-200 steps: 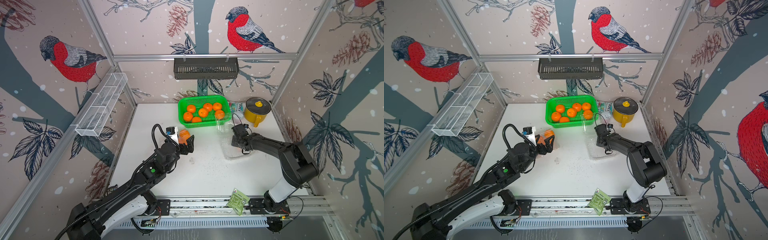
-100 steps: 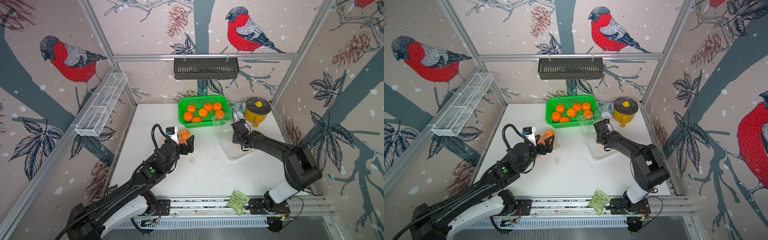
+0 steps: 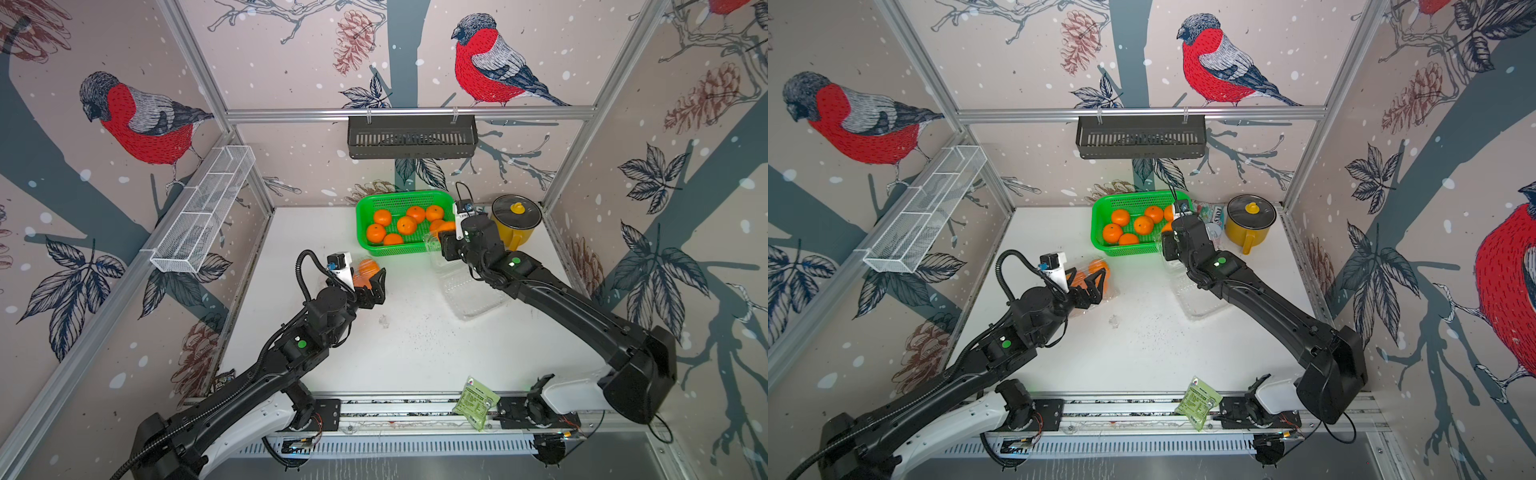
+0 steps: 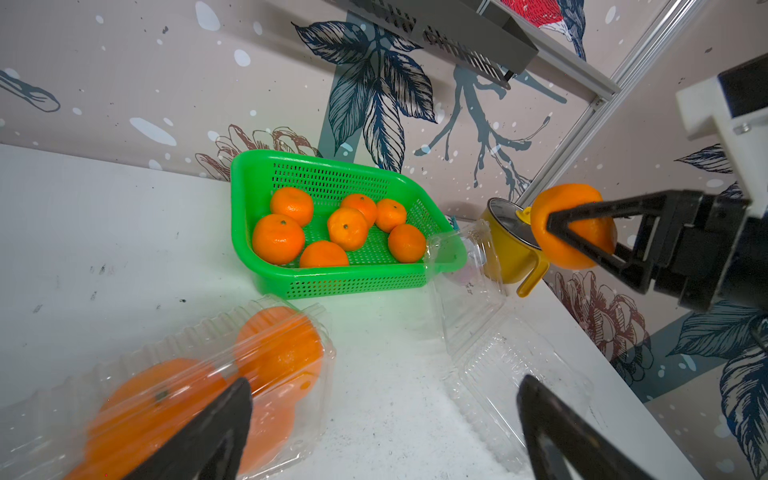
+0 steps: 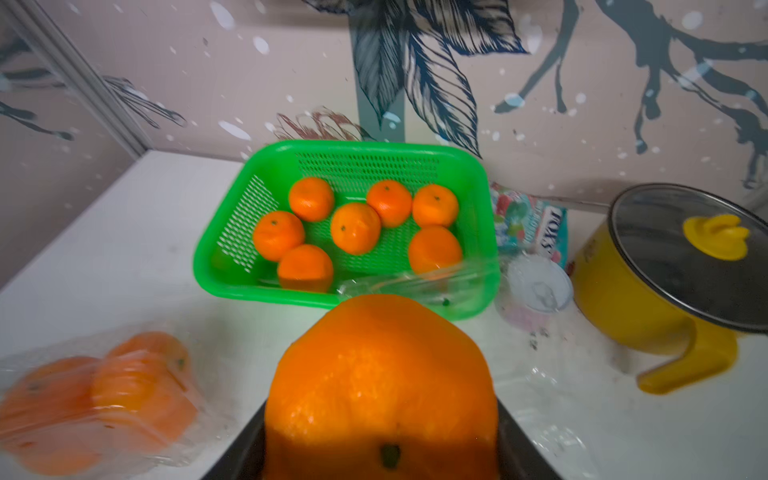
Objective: Take oranges out of containers
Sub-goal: Adjust the packing box at the center of the board.
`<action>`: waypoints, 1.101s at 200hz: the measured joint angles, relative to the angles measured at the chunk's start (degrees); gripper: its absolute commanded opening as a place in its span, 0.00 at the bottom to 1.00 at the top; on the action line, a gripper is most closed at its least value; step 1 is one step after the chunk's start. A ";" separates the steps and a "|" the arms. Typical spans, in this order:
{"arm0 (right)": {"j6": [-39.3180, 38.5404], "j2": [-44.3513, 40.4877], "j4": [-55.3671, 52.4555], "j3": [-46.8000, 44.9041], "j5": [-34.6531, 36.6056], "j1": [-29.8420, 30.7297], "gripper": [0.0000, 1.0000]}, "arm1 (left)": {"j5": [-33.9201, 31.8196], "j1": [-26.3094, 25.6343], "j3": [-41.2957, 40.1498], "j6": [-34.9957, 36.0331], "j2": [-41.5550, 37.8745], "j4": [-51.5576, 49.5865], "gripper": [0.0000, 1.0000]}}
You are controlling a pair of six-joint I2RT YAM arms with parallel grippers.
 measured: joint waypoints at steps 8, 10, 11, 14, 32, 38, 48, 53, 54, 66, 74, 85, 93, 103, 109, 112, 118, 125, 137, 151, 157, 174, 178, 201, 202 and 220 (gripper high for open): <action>-0.50 1.60 0.90 2.67 -1.38 0.00 0.53 | -0.48 0.00 0.00 0.44 -0.81 -0.59 0.97; -0.50 2.05 1.14 3.41 -1.86 0.00 0.53 | -0.61 0.00 0.00 0.44 -0.94 -0.72 0.97; -0.50 2.36 1.36 3.87 -2.12 0.00 0.53 | -0.72 0.00 0.00 0.46 -1.07 -0.79 0.97; -0.52 3.04 1.73 4.83 -2.73 0.00 0.53 | -0.98 0.00 -0.04 0.66 -1.38 -0.92 0.97; -0.66 7.21 2.49 10.49 -6.05 0.04 0.53 | -2.54 0.00 -0.81 1.95 -3.39 -1.31 0.97; -0.61 8.59 2.62 12.17 -7.39 0.07 0.53 | -3.21 0.00 -1.18 2.56 -4.07 -1.42 0.97; -0.50 10.69 2.93 14.60 -9.14 0.04 0.53 | -4.11 0.00 -1.79 3.26 -5.18 -1.64 0.97; -0.48 11.72 3.08 15.74 -9.90 0.04 0.53 | -4.66 0.00 -2.05 3.28 -5.70 -1.75 0.97; -0.46 12.02 3.08 16.06 -10.16 0.04 0.53 | -4.68 0.00 -2.08 3.30 -5.77 -1.79 0.97; 0.02 14.84 3.43 18.93 -12.22 -0.11 0.53 | -5.29 0.00 -2.36 4.02 -6.56 -2.08 0.97; 1.20 16.87 3.80 20.83 -13.49 -0.13 0.53 | -5.92 0.00 -2.36 4.44 -6.93 -2.36 0.97; 1.70 19.91 4.20 23.67 -15.19 -0.26 0.53 | -6.12 0.00 -2.36 4.66 -7.21 -2.49 0.97; 3.02 22.45 4.37 25.94 -16.44 -0.46 0.53 | -6.21 0.00 -2.36 4.74 -7.39 -2.71 0.97; 4.31 25.66 4.37 28.96 -17.70 -0.63 0.52 | -6.25 0.00 -2.43 4.76 -7.63 -3.15 0.97; 4.81 27.58 4.46 30.69 -18.34 -0.74 0.52 | -6.32 0.00 -2.49 4.76 -7.82 -3.39 0.97; 5.33 28.35 4.46 31.34 -18.56 -0.79 0.52 | -6.38 0.00 -2.54 4.76 -7.91 -3.52 0.97; 6.16 30.12 4.37 32.89 -19.10 -0.87 0.52 | -6.45 0.00 -2.67 4.76 -8.15 -3.78 0.97; 7.30 32.02 4.46 34.45 -19.67 -0.87 0.51 | -6.51 0.00 -2.82 4.76 -8.44 -4.09 0.97; 8.94 35.30 4.52 36.83 -20.41 -1.01 0.51 | -6.73 0.00 -3.17 4.76 -8.90 -4.26 0.97; 10.58 38.82 4.61 39.47 -21.46 -1.09 0.50 | -7.26 0.00 -3.37 4.79 -9.20 -4.52 0.97; 11.37 40.41 4.59 40.54 -21.62 -1.09 0.50 | -7.48 0.00 -3.39 4.79 -9.18 -4.55 0.97; 13.33 43.91 4.66 42.62 -21.94 -1.09 0.50 | -7.58 0.00 -3.39 4.81 -9.18 -4.57 0.97; 13.42 44.61 4.59 42.93 -21.94 -1.09 0.50 | -7.63 0.00 -3.39 4.83 -9.18 -4.57 0.97; 15.23 48.76 4.66 45.11 -21.86 -1.09 0.50 | -7.67 0.00 -3.50 4.83 -9.14 -4.57 0.97; 15.32 48.87 4.66 45.18 -21.84 -1.09 0.50 | -7.67 0.00 -3.50 4.83 -9.14 -4.57 0.97; 16.39 51.80 4.46 46.75 -21.07 -1.09 0.50 | -7.65 0.00 -3.61 4.83 -9.11 -4.57 0.97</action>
